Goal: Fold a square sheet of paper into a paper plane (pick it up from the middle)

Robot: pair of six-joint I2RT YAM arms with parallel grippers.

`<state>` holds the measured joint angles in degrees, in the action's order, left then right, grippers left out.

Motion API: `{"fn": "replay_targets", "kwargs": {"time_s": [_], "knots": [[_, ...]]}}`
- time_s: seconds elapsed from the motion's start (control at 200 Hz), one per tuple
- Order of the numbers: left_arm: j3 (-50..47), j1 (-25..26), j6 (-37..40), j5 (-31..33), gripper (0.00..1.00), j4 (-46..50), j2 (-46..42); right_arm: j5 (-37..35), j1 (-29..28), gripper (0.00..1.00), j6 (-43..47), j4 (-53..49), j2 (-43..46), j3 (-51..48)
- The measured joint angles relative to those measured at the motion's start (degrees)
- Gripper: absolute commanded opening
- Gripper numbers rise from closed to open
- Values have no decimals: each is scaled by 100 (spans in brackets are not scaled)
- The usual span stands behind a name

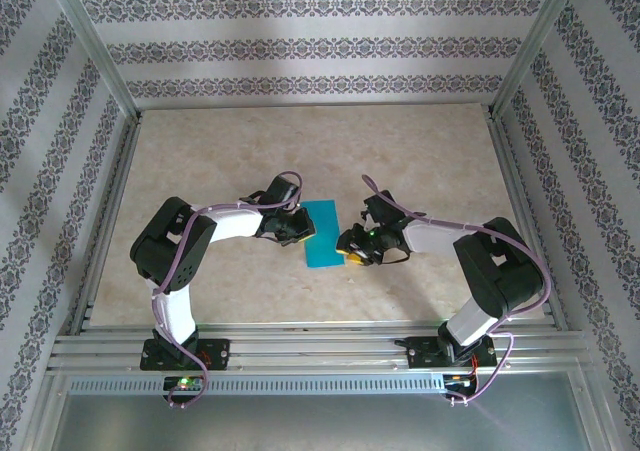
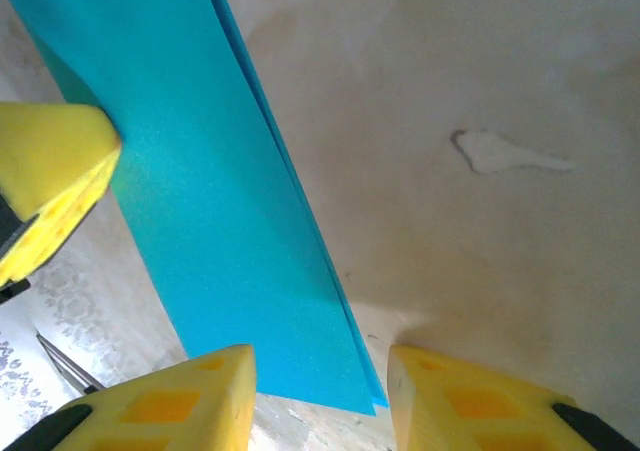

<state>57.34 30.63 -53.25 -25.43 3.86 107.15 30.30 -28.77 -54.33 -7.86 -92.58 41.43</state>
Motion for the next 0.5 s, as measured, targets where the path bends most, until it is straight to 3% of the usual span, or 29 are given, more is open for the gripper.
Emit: {"fn": "replay_targets", "kwargs": {"time_s": [0.5], "knots": [[-4, 0, -129, -9, 11, -4, 7, -24, -225, 42, 22, -308, 94, 2]]}}
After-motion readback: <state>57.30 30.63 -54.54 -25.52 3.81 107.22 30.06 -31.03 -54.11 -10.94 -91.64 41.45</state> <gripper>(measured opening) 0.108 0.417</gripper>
